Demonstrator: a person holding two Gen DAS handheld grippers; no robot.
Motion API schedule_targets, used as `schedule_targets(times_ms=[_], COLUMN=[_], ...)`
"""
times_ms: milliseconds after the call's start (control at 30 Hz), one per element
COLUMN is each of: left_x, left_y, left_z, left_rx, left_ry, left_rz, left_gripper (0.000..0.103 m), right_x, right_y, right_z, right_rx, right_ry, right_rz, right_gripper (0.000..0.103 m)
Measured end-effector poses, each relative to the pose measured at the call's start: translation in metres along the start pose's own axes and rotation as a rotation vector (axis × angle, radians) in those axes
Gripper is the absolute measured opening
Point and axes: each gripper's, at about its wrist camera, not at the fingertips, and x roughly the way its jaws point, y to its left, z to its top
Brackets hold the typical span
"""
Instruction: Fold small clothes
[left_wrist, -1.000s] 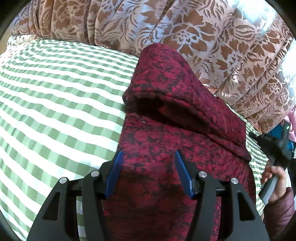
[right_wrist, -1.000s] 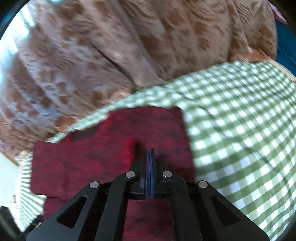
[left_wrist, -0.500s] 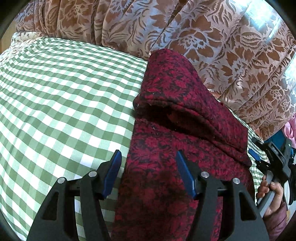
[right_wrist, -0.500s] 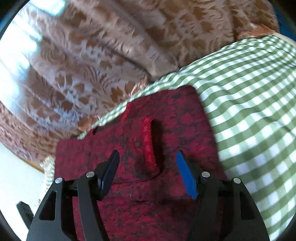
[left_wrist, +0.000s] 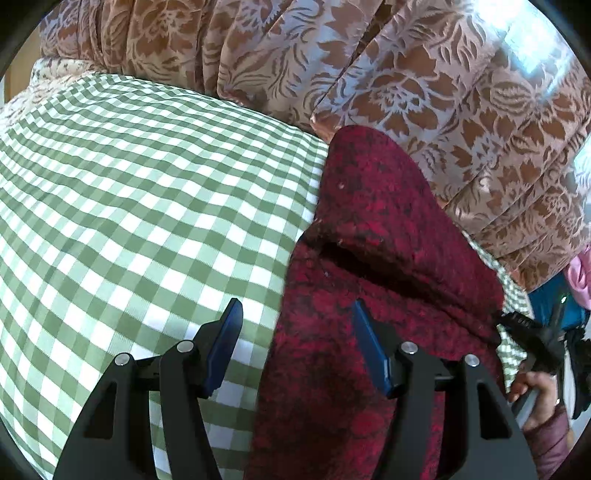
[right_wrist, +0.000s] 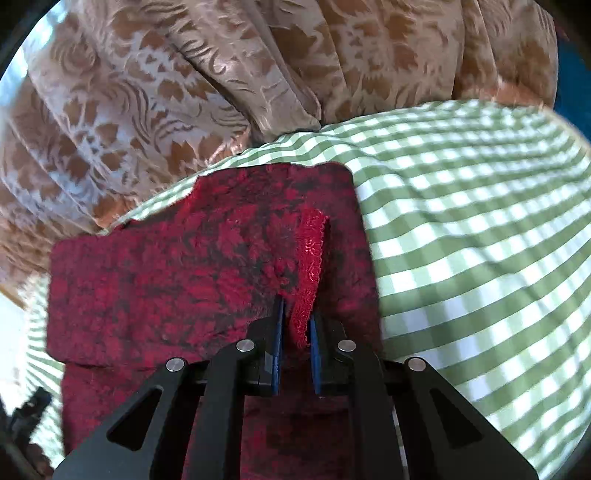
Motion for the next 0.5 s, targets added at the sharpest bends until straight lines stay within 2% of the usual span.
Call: schedule_targets(times_ms=[33, 100, 133, 167, 233, 333, 400, 500], left_x=[0.001, 0.001, 0.003, 0.004, 0.010, 0.026, 0.037, 0.059], left_y=[0.000, -0.003, -0.006, -0.006, -0.006, -0.005, -0.003, -0.005], left_z=[0.003, 0.011, 0.019, 0.025, 0.042, 0.069, 0.084, 0.109], left_rx=[-0.002, 0.000, 0.003, 0.005, 0.001, -0.024, -0.052, -0.096], left_ry=[0.000, -0.008, -0.011, -0.011, -0.016, -0.006, 0.014, 0.046], left_rz=[-0.002, -0.011, -0.027, -0.043, -0.051, -0.082, -0.127, -0.192], left_gripper=[0.063, 0.067, 0.069, 0.071, 0.071, 0.071, 0.071, 0.073], right_x=[0.001, 0.000, -0.002, -0.007, -0.020, -0.037, -0.040, -0.031], right_y=[-0.003, -0.008, -0.008, -0.008, -0.003, 0.015, 0.030, 0.052], right_z=[0.000, 0.000, 0.000, 0.000, 0.001, 0.006, 0.008, 0.011], right_rx=[0.014, 0.043, 0.042, 0.036, 0.016, -0.035, -0.084, -0.159], right_ry=[-0.002, 0.001, -0.001, -0.016, -0.061, -0.111, -0.124, -0.112], right_rz=[0.005, 0.012, 0.002, -0.009, -0.049, -0.005, 0.030, 0.055], right_gripper=[0.014, 0.029, 0.050, 0.063, 0.064, 0.064, 0.069, 0.069])
